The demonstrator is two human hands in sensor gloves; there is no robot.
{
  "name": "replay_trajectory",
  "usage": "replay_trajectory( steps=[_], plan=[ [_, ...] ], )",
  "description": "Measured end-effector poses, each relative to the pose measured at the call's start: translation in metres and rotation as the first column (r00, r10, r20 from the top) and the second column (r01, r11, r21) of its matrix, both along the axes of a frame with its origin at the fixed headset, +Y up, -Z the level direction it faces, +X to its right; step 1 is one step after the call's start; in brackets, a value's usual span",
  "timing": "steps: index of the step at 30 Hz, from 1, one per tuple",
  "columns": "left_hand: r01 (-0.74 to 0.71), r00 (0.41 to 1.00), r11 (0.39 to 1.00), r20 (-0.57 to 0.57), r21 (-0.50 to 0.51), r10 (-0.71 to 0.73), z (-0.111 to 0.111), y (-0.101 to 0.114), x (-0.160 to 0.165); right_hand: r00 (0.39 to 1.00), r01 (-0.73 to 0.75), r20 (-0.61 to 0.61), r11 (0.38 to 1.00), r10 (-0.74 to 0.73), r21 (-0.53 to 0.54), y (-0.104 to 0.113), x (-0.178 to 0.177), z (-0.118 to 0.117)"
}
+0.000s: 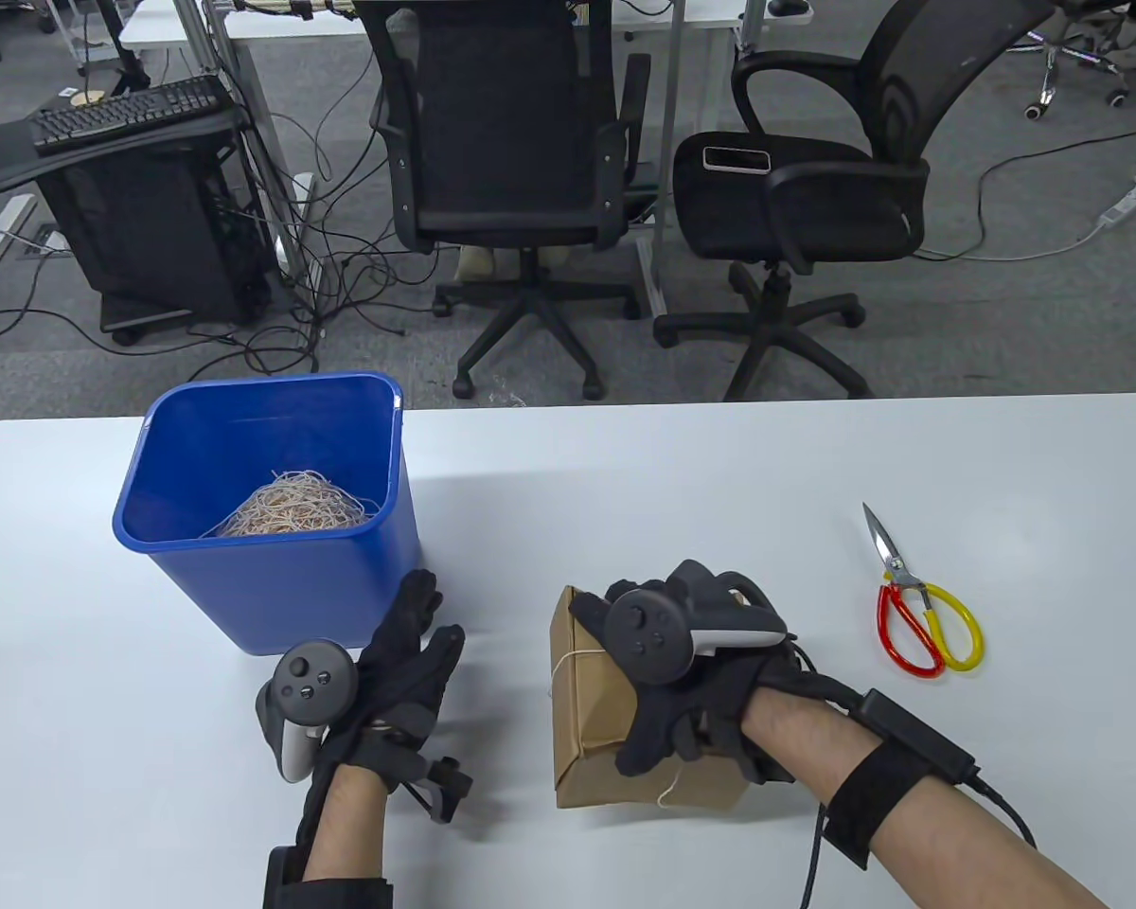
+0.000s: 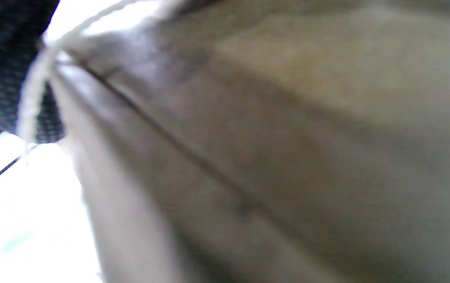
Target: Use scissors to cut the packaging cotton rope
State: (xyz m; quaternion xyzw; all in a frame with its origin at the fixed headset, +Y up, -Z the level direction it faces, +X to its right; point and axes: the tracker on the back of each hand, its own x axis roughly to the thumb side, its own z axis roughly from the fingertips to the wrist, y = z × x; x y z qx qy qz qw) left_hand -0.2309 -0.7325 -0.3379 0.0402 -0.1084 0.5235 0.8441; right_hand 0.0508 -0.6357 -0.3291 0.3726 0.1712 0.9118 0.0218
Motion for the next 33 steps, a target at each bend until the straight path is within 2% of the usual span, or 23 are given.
replay_trajectory(
  steps=[10, 12, 16, 24, 29, 33],
  plan=[
    [0.002, 1.0, 1.0, 0.002, -0.021, -0.002, -0.001, -0.003, 0.0, 0.997, -0.066, 0.026, 0.996, 0.068, -0.056, -0.047, -0.023, -0.013],
    [0.001, 1.0, 1.0, 0.001, -0.024, -0.001, 0.0, -0.003, 0.0, 0.991, -0.125, 0.037, 0.984, 0.131, -0.131, -0.058, -0.026, -0.018],
    [0.001, 1.0, 1.0, 0.001, -0.022, -0.001, 0.0, -0.001, 0.0, 0.991, -0.118, 0.034, 0.977, 0.126, -0.176, -0.059, -0.022, -0.019],
    [0.0, 1.0, 1.0, -0.002, -0.02, 0.0, 0.0, 0.0, 0.0, 0.996, -0.067, 0.046, 0.976, 0.079, -0.209, -0.052, -0.018, -0.014],
    [-0.027, 1.0, 0.999, -0.016, -0.025, 0.027, -0.001, -0.001, -0.006, 0.995, 0.08, 0.071, 0.961, -0.063, -0.264, -0.022, -0.002, -0.01],
    [-0.063, 0.997, 0.998, -0.043, -0.028, 0.062, -0.002, -0.002, -0.014, 0.962, 0.257, 0.143, 0.946, -0.231, -0.2, 0.005, 0.028, -0.008]
  ],
)
